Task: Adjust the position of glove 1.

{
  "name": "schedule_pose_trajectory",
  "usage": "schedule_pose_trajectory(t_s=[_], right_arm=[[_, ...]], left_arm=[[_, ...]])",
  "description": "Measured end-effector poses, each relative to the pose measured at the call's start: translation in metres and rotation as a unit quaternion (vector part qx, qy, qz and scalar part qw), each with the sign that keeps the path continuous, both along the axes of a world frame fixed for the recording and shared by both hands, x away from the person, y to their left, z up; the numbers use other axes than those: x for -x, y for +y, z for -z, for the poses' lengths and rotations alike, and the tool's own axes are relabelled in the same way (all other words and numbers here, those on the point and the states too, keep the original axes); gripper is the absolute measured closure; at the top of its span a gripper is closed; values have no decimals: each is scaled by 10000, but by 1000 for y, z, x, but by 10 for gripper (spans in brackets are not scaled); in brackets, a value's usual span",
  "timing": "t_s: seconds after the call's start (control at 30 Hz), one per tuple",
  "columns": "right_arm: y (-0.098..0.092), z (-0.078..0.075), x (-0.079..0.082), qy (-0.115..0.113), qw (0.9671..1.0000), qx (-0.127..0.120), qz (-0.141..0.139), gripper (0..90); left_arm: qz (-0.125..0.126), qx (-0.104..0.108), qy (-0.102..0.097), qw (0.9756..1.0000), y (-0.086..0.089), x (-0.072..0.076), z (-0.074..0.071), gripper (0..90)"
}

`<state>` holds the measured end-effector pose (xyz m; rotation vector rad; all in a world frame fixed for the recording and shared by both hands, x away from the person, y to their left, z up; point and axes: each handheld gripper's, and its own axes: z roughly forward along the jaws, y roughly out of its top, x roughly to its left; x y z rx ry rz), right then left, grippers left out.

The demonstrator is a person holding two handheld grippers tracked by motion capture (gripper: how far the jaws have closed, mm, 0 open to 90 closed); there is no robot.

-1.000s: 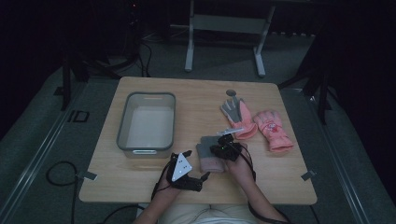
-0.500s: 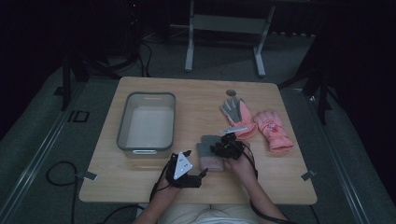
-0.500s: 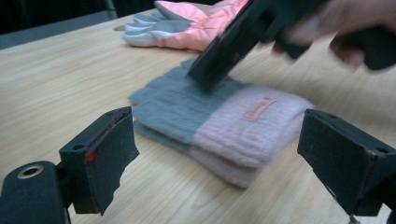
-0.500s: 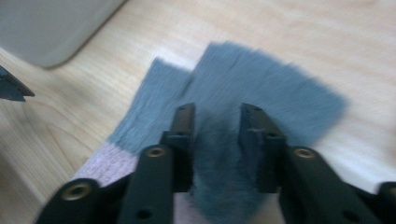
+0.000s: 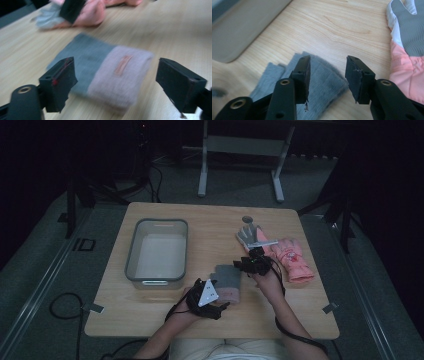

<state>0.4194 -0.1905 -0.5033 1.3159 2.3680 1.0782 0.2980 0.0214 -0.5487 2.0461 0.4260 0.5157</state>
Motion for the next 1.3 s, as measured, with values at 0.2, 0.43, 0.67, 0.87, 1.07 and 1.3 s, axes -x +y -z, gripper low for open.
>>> schedule_pose_trajectory(t_s=[0.2, 0.43, 0.67, 0.87, 1.07, 1.3], right_arm=[[6, 14, -4, 176, 9997, 136, 136, 483], [12, 32, -4, 250, 9991, 317, 125, 385], [12, 42, -7, 525, 9983, 234, 53, 327], [15, 41, -5, 569, 9982, 194, 13, 379], [19, 44, -8, 1047, 9930, -444, -312, 577], [27, 39, -3, 959, 9930, -541, -419, 732]], left_arm=[[431, -1125, -318, 9922, -12, -4, 9, 278], [502, -1489, -439, 9866, -13, -7, 14, 303], [493, -1550, -544, 9852, -16, -5, 15, 396], [503, -1499, -272, 9870, -14, -11, 10, 562], [494, -1337, 244, 9895, -11, -21, 3, 661], [509, -1317, 493, 9888, -9, -24, -3, 684]])
